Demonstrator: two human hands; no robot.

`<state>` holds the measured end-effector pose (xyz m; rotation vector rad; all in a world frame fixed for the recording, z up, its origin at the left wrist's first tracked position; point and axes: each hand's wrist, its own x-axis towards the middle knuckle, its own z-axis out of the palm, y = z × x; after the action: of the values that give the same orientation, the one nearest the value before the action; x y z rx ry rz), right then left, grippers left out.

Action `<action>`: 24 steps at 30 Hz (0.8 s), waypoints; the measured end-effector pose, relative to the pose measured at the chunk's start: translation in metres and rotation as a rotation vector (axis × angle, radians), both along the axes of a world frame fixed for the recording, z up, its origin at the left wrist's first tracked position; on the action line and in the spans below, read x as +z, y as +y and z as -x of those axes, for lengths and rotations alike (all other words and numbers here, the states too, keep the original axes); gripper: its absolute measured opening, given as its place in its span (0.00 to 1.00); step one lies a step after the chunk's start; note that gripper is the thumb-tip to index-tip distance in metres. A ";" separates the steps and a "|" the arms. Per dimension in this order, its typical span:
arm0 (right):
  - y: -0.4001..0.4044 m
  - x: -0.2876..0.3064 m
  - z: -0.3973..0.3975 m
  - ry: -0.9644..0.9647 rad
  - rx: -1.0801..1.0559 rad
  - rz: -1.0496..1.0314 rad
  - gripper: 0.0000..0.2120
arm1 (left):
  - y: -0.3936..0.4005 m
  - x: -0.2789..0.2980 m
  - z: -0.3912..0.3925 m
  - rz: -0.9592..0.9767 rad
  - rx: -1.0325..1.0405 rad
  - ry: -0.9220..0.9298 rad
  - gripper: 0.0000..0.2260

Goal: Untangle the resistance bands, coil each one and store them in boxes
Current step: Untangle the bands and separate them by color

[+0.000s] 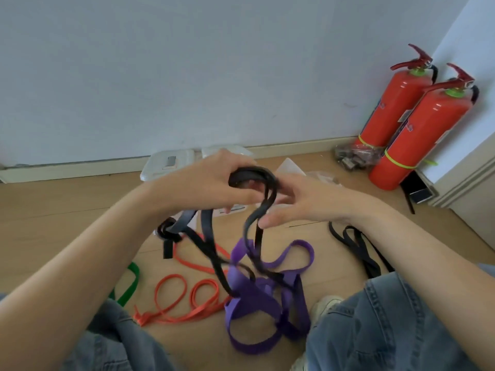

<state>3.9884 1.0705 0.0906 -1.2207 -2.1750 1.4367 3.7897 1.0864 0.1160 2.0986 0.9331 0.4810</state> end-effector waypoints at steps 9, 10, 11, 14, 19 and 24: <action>0.011 0.008 -0.013 0.606 -0.311 0.052 0.14 | 0.004 -0.084 0.005 0.410 -0.103 0.141 0.09; 0.013 0.005 -0.016 0.641 -0.337 0.051 0.14 | 0.004 -0.086 0.006 0.435 -0.083 0.126 0.08; 0.015 0.004 -0.020 0.678 -0.371 0.060 0.14 | 0.007 -0.084 0.009 0.453 -0.059 0.081 0.06; 0.020 0.012 -0.037 0.745 -0.517 0.065 0.12 | 0.013 -0.052 0.018 0.590 0.062 -0.289 0.01; 0.016 0.015 -0.030 0.025 -0.382 -0.074 0.28 | 0.004 0.004 0.015 0.644 0.104 -0.706 0.07; -0.002 0.010 0.000 0.062 -0.012 0.064 0.04 | -0.003 -0.008 0.005 0.659 0.112 -0.464 0.09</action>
<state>3.9886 1.0688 0.1004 -1.1920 -2.0930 1.5300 3.7844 1.0835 0.1079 1.2744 0.7926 0.5882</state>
